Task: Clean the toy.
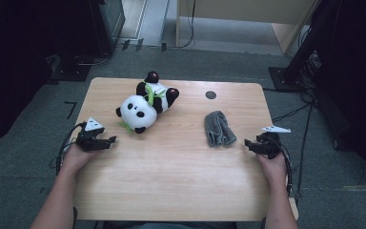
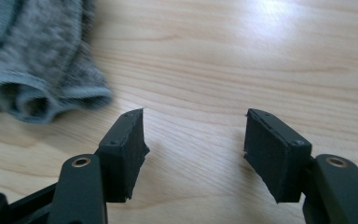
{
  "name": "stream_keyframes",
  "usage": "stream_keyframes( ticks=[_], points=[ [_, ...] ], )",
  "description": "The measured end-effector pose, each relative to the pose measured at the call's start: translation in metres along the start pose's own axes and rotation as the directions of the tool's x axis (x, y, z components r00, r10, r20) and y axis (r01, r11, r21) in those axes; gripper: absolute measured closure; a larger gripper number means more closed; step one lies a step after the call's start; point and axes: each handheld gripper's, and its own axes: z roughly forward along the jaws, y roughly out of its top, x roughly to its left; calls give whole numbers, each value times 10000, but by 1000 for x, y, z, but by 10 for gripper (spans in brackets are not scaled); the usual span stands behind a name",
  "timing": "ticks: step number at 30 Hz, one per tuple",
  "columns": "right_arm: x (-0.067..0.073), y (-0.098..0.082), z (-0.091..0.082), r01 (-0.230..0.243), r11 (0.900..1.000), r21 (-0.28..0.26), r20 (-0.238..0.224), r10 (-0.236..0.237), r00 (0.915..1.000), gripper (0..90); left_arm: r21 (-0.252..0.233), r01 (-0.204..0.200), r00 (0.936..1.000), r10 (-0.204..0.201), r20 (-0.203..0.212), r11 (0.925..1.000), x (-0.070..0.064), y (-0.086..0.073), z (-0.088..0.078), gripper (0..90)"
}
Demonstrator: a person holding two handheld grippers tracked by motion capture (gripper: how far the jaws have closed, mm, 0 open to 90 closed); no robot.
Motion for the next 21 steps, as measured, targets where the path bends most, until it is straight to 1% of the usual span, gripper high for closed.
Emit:
stream_keyframes(
  ticks=[1, 3, 5, 6, 9, 10, 14, 19, 21],
  points=[
    [-1, -1, 1, 3, 10000, 24, 45, -3, 10000, 388, 103, -3, 10000, 4, -28, 9999, 1, -1, 1, 327],
    [-4, -3, 2, 81, 9999, -85, 200, -79, 9998, 394, 82, 97, 9998, -99, 167, 9999, 2, -2, 1, 324],
    [-5, -3, 3, 79, 9997, -216, 267, -73, 9996, 390, 19, 203, 9996, -203, 190, 9998, 2, -3, 2, 323],
    [-6, -5, 4, 186, 9991, -383, 279, -176, 9995, 382, -3, 185, 9997, -184, 160, 9998, 2, -3, 2, 315],
    [-5, -9, 7, 668, 9948, -773, 491, -631, 9968, 356, 29, 405, 9991, -406, 124, 9992, 3, -4, 2, 288],
    [-6, -10, 8, 661, 9941, -856, 475, -621, 9969, 354, 70, 507, 9986, -508, 142, 9987, 4, -4, 2, 281],
    [-6, -10, 8, 632, 9944, -849, 483, -592, 9971, 352, 9, 555, 9983, -555, 161, 9985, 4, -5, 3, 278],
    [-5, -10, 8, 708, 9944, -790, 378, -680, 9970, 301, -144, 523, 9985, -521, 175, 9985, 3, -6, 3, 258],
    [-3, -9, 9, 717, 9944, -779, 418, -686, 9968, 288, -161, 535, 9984, -532, 172, 9984, 3, -6, 4, 255]
  ],
)
